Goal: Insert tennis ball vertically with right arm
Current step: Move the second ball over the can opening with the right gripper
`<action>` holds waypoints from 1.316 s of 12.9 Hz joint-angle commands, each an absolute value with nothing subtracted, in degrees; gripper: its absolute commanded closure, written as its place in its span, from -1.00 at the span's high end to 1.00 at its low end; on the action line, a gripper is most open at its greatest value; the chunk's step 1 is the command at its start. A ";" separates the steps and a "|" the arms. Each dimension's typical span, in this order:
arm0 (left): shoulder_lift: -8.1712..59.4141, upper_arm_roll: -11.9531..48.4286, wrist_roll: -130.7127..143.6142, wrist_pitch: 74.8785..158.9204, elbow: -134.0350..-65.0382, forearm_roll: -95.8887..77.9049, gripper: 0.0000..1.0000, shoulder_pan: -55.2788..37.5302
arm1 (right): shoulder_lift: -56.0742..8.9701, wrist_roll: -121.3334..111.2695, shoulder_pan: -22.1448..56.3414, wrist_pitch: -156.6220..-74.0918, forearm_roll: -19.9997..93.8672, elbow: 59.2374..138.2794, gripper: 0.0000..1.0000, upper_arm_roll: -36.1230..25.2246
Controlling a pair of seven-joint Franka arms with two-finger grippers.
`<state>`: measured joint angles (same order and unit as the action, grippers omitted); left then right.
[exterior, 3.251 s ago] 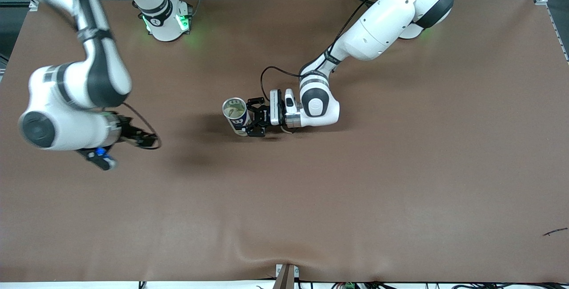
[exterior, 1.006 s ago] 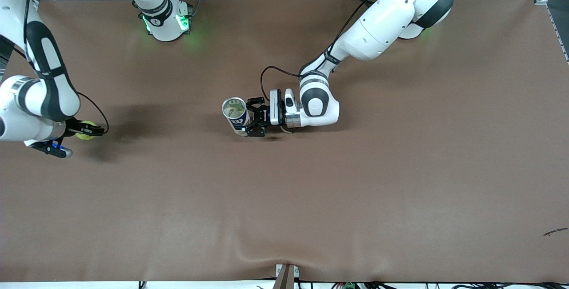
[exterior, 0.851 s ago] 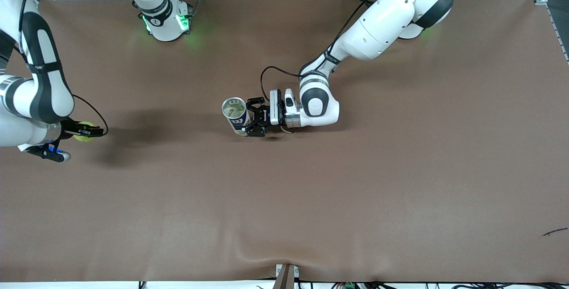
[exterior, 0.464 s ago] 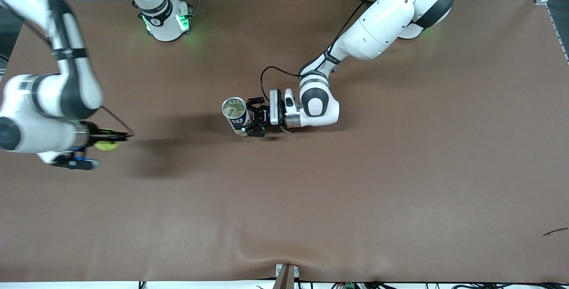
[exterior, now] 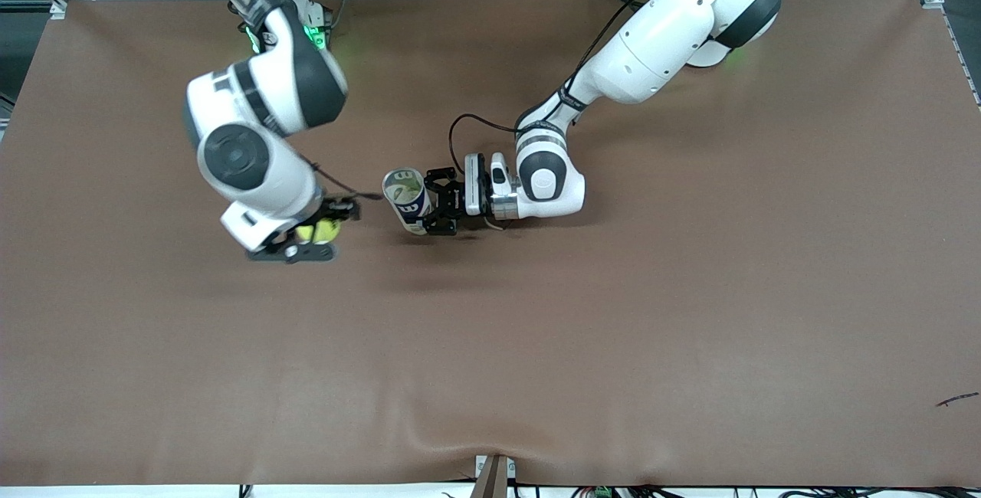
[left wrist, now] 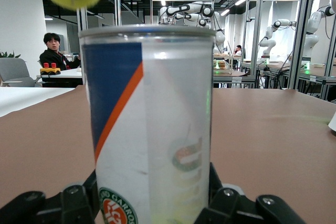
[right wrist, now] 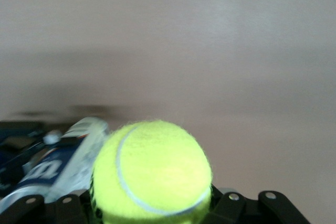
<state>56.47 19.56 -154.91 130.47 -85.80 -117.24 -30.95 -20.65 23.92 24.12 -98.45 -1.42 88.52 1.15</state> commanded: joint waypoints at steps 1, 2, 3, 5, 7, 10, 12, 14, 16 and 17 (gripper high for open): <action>57.30 18.54 -156.45 131.22 -85.34 -118.13 0.50 -31.82 | -20.92 29.58 28.19 -94.76 -1.06 85.52 -0.20 0.35; 57.30 18.54 -156.45 131.22 -85.34 -118.04 0.50 -31.82 | -21.44 31.53 29.78 -94.14 -0.45 85.60 -0.20 0.35; 57.30 18.54 -156.45 131.22 -85.34 -118.04 0.50 -31.82 | -22.05 33.47 31.19 -93.61 1.39 85.78 -0.20 0.35; 57.30 18.54 -156.45 131.22 -85.34 -118.21 0.50 -31.90 | -24.07 36.46 32.60 -93.16 4.47 85.78 -0.19 0.35; 57.39 18.54 -156.45 131.22 -85.34 -118.04 0.50 -31.82 | -25.30 37.09 33.74 -91.59 5.18 85.96 -0.15 0.35; 57.48 18.54 -156.45 131.22 -85.34 -117.95 0.50 -31.82 | -26.45 39.11 34.01 -91.50 5.80 86.04 -0.03 0.35; 57.57 18.54 -156.45 131.22 -85.34 -118.12 0.50 -31.90 | -26.80 40.07 34.80 -91.49 6.15 86.22 0.03 0.35; 57.57 18.54 -156.45 131.22 -85.34 -118.12 0.52 -31.90 | -27.16 40.96 35.16 -91.49 6.15 86.22 0.62 0.35; 57.57 18.54 -156.45 131.22 -85.34 -118.21 0.52 -31.90 | -27.51 41.48 35.33 -91.23 6.15 86.22 1.00 0.35; 57.57 18.54 -156.45 131.22 -85.34 -118.21 0.52 -31.82 | -27.68 41.57 35.42 -90.36 6.15 86.22 1.00 0.35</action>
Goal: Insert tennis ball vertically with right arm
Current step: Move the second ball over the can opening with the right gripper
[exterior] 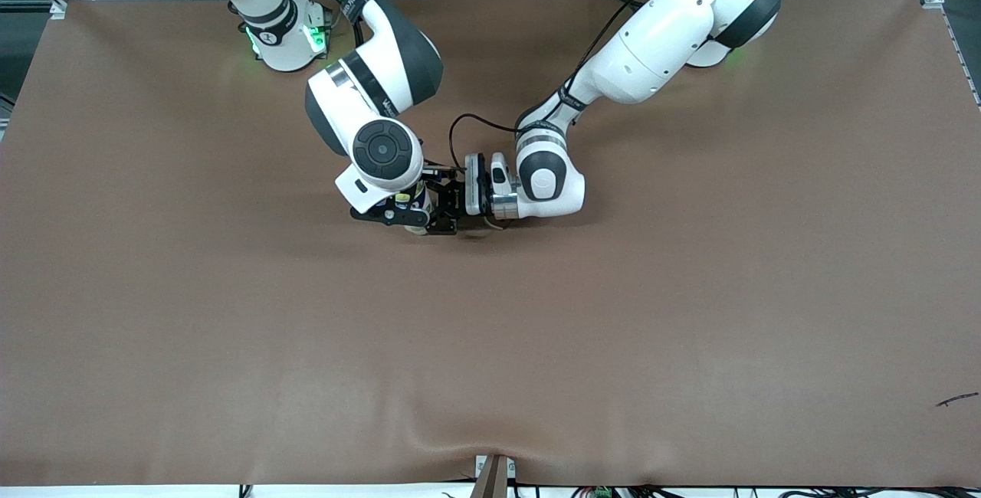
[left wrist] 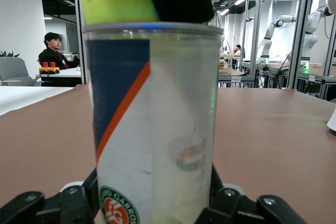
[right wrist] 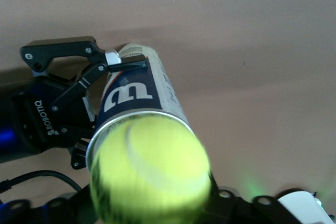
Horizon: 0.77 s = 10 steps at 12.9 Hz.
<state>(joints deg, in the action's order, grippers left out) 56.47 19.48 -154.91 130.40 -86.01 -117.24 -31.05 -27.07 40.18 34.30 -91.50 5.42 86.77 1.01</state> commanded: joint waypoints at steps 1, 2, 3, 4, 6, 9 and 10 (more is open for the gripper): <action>57.57 18.54 -156.45 131.22 -85.34 -118.21 0.52 -31.90 | -27.69 41.57 35.33 -90.26 6.15 86.22 1.00 0.35; 57.57 18.54 -156.45 131.22 -85.34 -118.21 0.52 -31.82 | -27.60 41.57 35.33 -90.09 6.15 86.22 1.00 0.35; 57.57 18.54 -156.45 131.22 -85.34 -118.13 0.52 -31.82 | -27.60 41.57 35.25 -89.48 6.15 86.05 1.00 0.35; 57.57 18.54 -156.45 131.22 -85.34 -118.13 0.52 -31.82 | -27.51 41.49 35.07 -89.47 6.15 86.04 1.00 0.35; 57.57 18.54 -156.45 131.22 -85.34 -118.21 0.52 -31.90 | -27.16 41.48 34.89 -88.86 6.24 85.78 1.00 0.35; 57.57 18.54 -156.36 131.22 -85.34 -118.21 0.52 -31.90 | -25.76 41.66 34.89 -88.24 8.43 85.43 1.00 0.26; 57.57 18.54 -156.36 131.22 -85.34 -118.21 0.52 -31.82 | -25.06 41.66 34.89 -87.89 8.61 85.43 1.00 0.26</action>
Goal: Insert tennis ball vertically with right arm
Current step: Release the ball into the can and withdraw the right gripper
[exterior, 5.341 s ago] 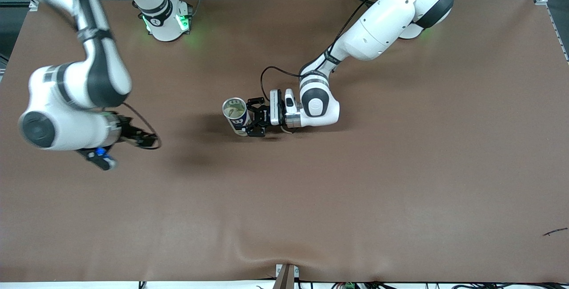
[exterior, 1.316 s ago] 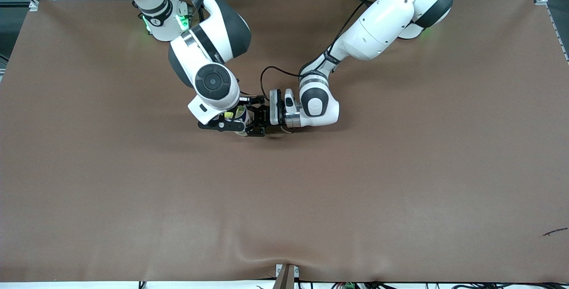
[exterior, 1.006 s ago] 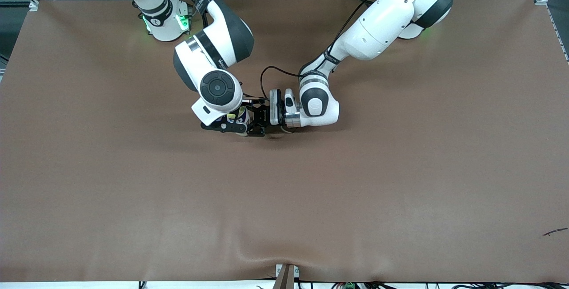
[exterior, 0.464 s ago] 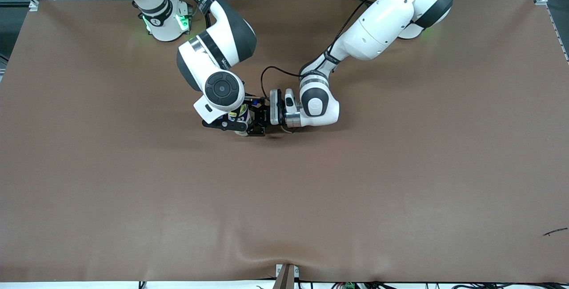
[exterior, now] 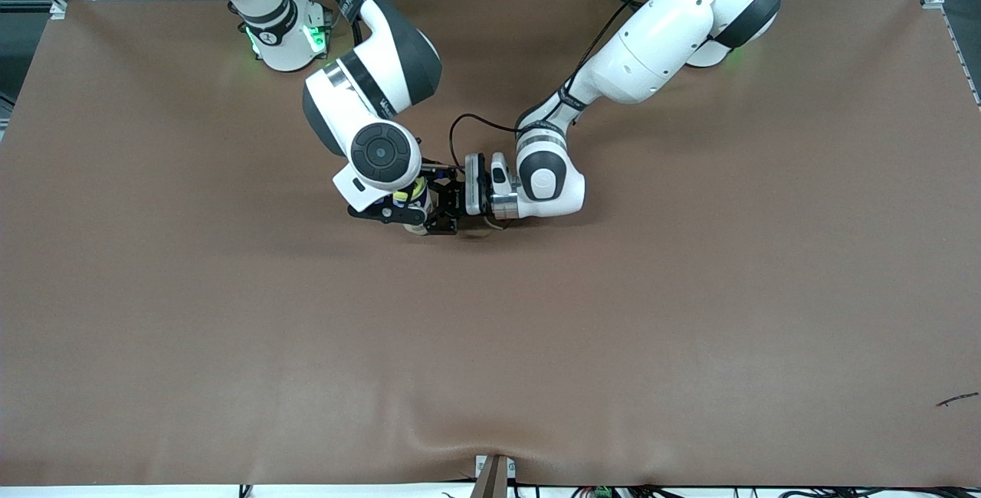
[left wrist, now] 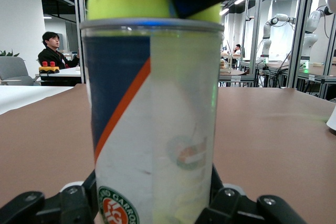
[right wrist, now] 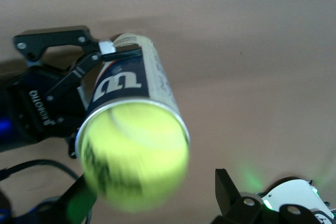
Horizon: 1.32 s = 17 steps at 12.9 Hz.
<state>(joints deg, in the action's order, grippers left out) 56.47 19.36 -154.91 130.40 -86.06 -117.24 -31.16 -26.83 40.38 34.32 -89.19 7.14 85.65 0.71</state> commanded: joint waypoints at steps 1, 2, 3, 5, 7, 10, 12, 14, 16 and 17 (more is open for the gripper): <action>57.57 18.54 -156.44 131.22 -85.34 -118.21 0.52 -31.90 | -24.44 41.57 34.89 -87.02 8.70 85.17 1.00 0.35; 57.57 18.54 -156.36 131.22 -85.34 -118.21 0.52 -31.90 | -24.00 41.57 34.89 -86.05 8.96 84.38 1.00 0.35; 57.57 18.54 -156.36 131.22 -85.34 -118.30 0.52 -31.90 | -23.56 41.57 34.63 -84.91 9.57 83.59 1.00 0.18; 57.57 18.54 -156.36 131.22 -85.34 -118.21 0.53 -31.90 | -23.38 41.40 33.76 -81.76 9.58 80.87 1.00 -0.35; 57.39 18.54 -155.57 132.35 -85.43 -118.47 0.73 -31.82 | -23.29 40.35 29.73 -80.68 8.88 77.80 1.00 -0.44; 57.13 18.54 -154.08 132.71 -85.69 -118.56 1.00 -31.73 | -21.19 29.85 23.48 -81.30 4.16 76.82 1.00 -0.35; 56.87 18.54 -154.07 132.71 -85.78 -118.48 1.00 -31.64 | -20.05 21.13 22.24 -83.48 -2.86 76.73 1.00 -0.44; 56.52 18.54 -153.29 132.71 -85.96 -118.30 1.00 -31.29 | -17.94 17.42 18.48 -85.86 -4.22 77.25 1.00 -0.35; 54.24 18.54 -152.05 132.80 -89.10 -117.86 1.00 -30.59 | -16.88 16.35 16.01 -86.13 -3.78 77.26 1.00 -0.26; 53.62 18.54 -152.14 132.63 -90.25 -117.77 1.00 -29.80 | -15.92 16.26 14.95 -85.96 -3.78 77.34 1.00 -0.26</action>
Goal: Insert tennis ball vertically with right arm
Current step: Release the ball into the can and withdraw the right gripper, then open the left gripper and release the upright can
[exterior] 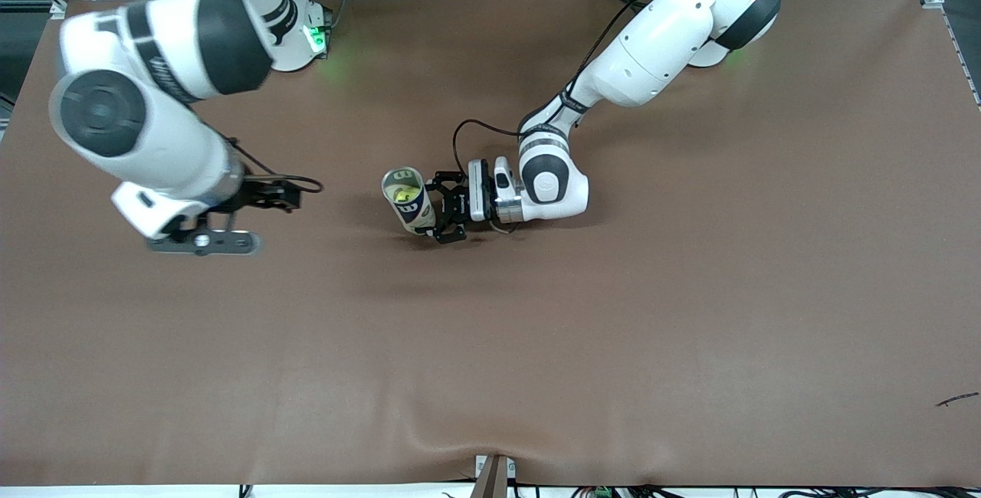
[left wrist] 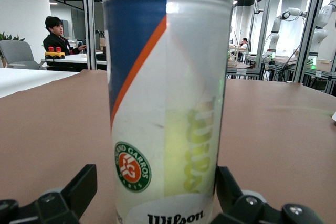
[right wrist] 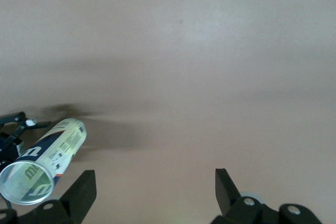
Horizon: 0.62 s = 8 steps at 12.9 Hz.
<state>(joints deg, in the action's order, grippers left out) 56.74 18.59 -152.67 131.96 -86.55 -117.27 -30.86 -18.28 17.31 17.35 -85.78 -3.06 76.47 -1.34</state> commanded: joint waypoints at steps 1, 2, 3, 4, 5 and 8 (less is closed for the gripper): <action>52.74 18.63 -152.40 132.45 -91.92 -117.77 1.00 -29.27 | -14.86 15.56 13.29 -85.96 -3.78 77.60 1.00 -0.26; 51.43 18.63 -152.40 132.45 -93.85 -117.77 1.00 -28.92 | -14.16 15.38 11.44 -86.04 -3.78 77.61 1.00 -0.35; 50.20 18.72 -152.49 132.45 -95.69 -117.77 1.00 -28.83 | -13.89 15.21 8.82 -86.13 -3.69 77.52 1.00 -0.26; 48.53 18.72 -152.49 132.28 -97.80 -117.77 1.00 -28.05 | -13.19 13.20 6.53 -86.13 -2.47 77.43 1.00 -0.18; 46.86 19.07 -152.49 132.10 -100.08 -117.60 1.00 -27.17 | -12.14 8.66 3.89 -85.96 0.24 77.52 1.00 -0.26; 41.76 19.34 -152.23 131.14 -106.76 -115.41 1.00 -24.62 | -5.39 -1.83 1.58 -86.65 1.23 82.50 1.00 -2.80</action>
